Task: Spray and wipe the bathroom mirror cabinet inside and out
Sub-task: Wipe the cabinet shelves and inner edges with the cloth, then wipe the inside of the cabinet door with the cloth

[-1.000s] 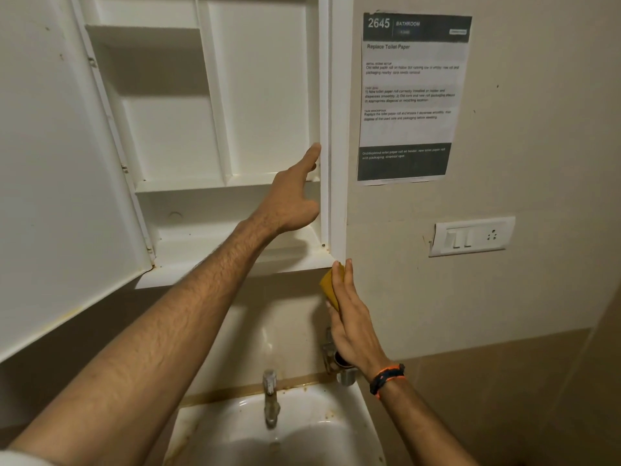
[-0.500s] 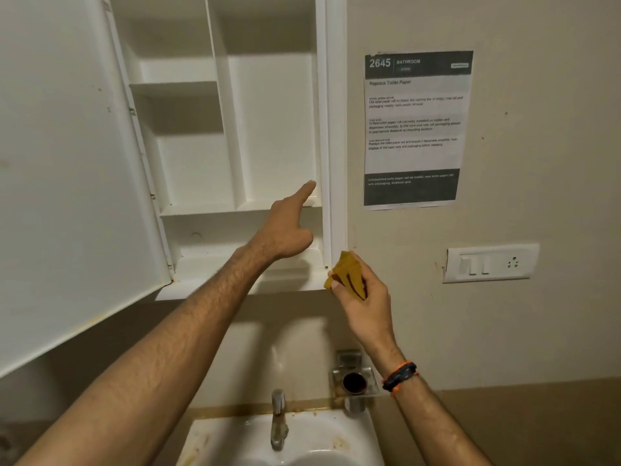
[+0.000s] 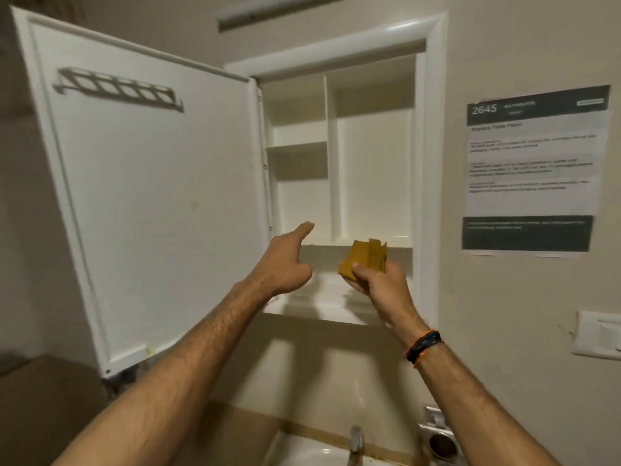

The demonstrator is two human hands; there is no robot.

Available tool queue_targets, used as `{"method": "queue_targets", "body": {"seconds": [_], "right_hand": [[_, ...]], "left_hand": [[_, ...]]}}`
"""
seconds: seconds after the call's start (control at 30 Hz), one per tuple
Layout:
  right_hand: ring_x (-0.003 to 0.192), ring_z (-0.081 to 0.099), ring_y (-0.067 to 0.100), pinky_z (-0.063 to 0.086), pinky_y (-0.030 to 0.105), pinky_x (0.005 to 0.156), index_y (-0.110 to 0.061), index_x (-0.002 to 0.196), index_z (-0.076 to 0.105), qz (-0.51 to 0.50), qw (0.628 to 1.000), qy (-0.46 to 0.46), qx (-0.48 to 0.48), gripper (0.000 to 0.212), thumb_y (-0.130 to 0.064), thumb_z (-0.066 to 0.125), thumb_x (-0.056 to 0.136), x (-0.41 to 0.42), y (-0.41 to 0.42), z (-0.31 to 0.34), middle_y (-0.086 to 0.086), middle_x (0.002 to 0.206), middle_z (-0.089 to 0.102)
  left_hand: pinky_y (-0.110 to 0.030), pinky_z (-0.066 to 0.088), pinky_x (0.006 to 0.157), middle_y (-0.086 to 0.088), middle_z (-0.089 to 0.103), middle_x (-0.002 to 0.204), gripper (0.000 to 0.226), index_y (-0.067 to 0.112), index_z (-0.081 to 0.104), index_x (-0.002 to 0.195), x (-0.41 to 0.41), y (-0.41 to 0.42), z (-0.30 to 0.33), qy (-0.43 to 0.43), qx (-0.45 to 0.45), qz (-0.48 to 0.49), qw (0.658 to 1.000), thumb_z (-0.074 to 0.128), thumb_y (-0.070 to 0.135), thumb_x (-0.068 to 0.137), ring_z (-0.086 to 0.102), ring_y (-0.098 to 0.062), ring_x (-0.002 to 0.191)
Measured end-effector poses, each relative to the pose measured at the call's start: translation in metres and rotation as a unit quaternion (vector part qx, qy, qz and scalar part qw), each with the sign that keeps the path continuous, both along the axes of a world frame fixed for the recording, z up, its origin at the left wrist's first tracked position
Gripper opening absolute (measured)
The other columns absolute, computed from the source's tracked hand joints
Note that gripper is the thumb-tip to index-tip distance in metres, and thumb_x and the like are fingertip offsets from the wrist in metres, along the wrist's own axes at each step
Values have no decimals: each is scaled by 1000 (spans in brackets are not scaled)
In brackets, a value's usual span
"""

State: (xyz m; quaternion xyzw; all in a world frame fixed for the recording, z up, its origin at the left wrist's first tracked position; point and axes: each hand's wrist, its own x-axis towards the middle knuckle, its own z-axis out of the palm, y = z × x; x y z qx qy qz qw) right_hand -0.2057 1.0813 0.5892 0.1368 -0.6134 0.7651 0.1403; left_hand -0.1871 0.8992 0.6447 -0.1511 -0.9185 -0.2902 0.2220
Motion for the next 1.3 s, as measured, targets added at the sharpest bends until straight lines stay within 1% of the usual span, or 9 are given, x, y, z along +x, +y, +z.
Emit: {"method": "queue_targets", "body": {"seconds": [0.07,0.2,0.37,0.47,0.7,0.83,0.93,1.17,1.3], "right_hand": [[100,70,24,60,34,78,-11,111,60,42,998,-3,-48,15,-13,58,96,0,-20,17,14,113,69],[81,74,19,60,34,64,-17,101,60,55,997,-26,-51,12,-28,56,98,0,-58,52,8,104,69],[88,72,30,61,34,65,7,104,58,130,981,-74,-122,15,5,59,89,5,-105,95,21,112,64],[99,66,36,62,43,71,6,103,57,173,973,-71,-138,16,6,59,88,10,-131,121,21,115,60],[96,68,36,61,46,73,1,96,57,178,969,-27,-169,13,10,56,87,8,-174,167,19,102,65],[93,70,33,62,43,71,-4,92,60,170,968,28,-182,12,6,59,87,-3,-188,188,15,96,68],[87,71,27,62,40,68,-9,88,62,162,965,65,-196,12,3,61,88,-15,-191,200,11,93,69],[84,71,19,62,34,69,-17,84,65,172,962,125,-169,14,-4,64,89,-43,-188,226,3,90,72],[81,70,16,62,34,71,-20,76,67,73,972,199,-96,13,-15,66,88,-56,-189,239,-3,81,71]], "left_hand": [[-21,28,104,-2,36,155,86,20,28,152,10,-22,11,10,-3,26,1000,52,-3,72,33,-20,143],[-23,30,105,-4,40,152,83,19,30,151,28,-62,35,35,-3,60,998,54,1,74,37,-20,141],[-19,30,103,-4,43,150,79,17,32,151,45,-107,65,69,-13,84,994,50,2,75,38,-18,140],[-18,28,103,-4,43,151,80,17,32,151,51,-125,81,81,-21,90,992,49,2,74,38,-17,140],[-21,31,104,-4,44,149,76,20,33,150,60,-144,109,140,-60,115,982,52,5,77,40,-20,138],[-28,34,108,-3,50,143,63,22,39,146,66,-151,126,248,-72,180,949,53,14,85,43,-19,133],[-26,31,108,-2,53,141,56,20,46,142,68,-153,140,327,-67,222,916,55,15,87,43,-18,131],[-26,30,107,2,53,141,54,19,50,139,63,-154,164,382,-84,297,871,57,13,85,43,-16,129],[-16,25,104,3,52,143,53,14,53,136,66,-159,175,425,-91,349,830,58,9,84,41,-15,128]]}}
